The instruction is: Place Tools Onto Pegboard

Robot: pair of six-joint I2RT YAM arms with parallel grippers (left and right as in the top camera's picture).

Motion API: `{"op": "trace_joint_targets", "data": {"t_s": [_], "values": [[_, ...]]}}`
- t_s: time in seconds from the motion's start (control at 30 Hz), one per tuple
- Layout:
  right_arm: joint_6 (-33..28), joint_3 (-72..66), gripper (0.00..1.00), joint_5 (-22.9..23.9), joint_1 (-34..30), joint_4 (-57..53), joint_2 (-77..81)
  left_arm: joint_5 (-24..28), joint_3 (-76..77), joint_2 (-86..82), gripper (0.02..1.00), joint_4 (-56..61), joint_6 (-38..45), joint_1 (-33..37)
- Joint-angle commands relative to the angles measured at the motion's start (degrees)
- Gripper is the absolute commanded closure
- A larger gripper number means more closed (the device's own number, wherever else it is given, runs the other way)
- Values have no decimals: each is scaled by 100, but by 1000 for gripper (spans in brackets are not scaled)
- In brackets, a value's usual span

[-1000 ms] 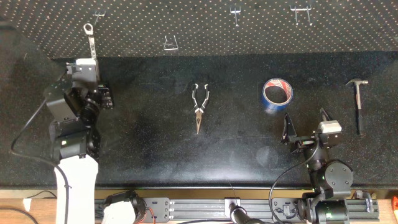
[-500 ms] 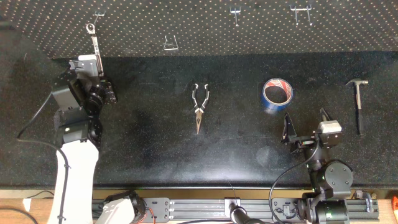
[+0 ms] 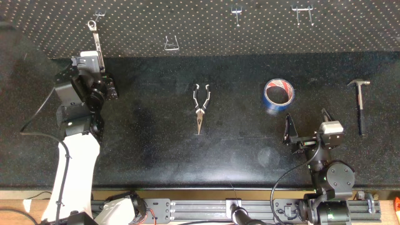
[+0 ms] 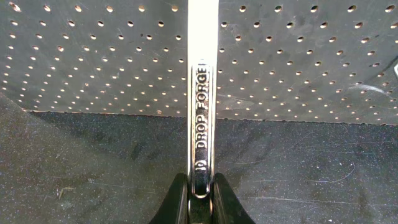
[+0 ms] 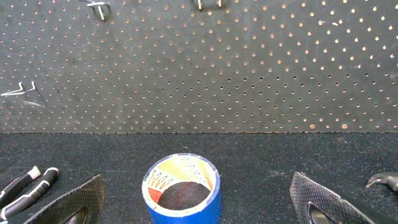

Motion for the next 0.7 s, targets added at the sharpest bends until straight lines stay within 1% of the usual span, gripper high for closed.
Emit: {"op": "trace_joint_targets", "data": {"t_s": [0.03,0.23,0.33,0.37,0.4,0.43,0.47,0.5,0.57,0.6,0.67,0.7], "values": [[83,-24,25,-33,-35,-15,-42,17,63,260,989,101,9,0],[81,-24,25,-33,-35,-15,-42,17,382,575,991,122,7,0],[81,-24,25,-33,-35,-15,-42,15,472,695,844,138,7,0],[83,-24,27,-33,-35,-15,-42,15,472,697,763,140,7,0],[81,-24,25,-33,-35,-15,-42,13,472,697,592,138,7,0],[81,-24,25,-33,-35,-15,-42,11,472,697,459,136,7,0],[83,-24,27,-33,-35,-15,-42,-7,472,695,226,138,7,0],[83,-24,27,-33,-35,-15,-42,-9,472,693,25,133,7,0],[83,-24,25,-33,-35,-15,-42,-7,511,660,23,9,2,9],[83,-24,25,-33,-35,-15,-42,-2,601,529,23,-304,-46,-24],[81,-24,25,-33,-35,-15,-42,-4,907,127,23,-1255,-39,-260],[81,-24,25,-33,-35,-15,-42,-2,1110,-166,23,-1860,-39,-511]]}}
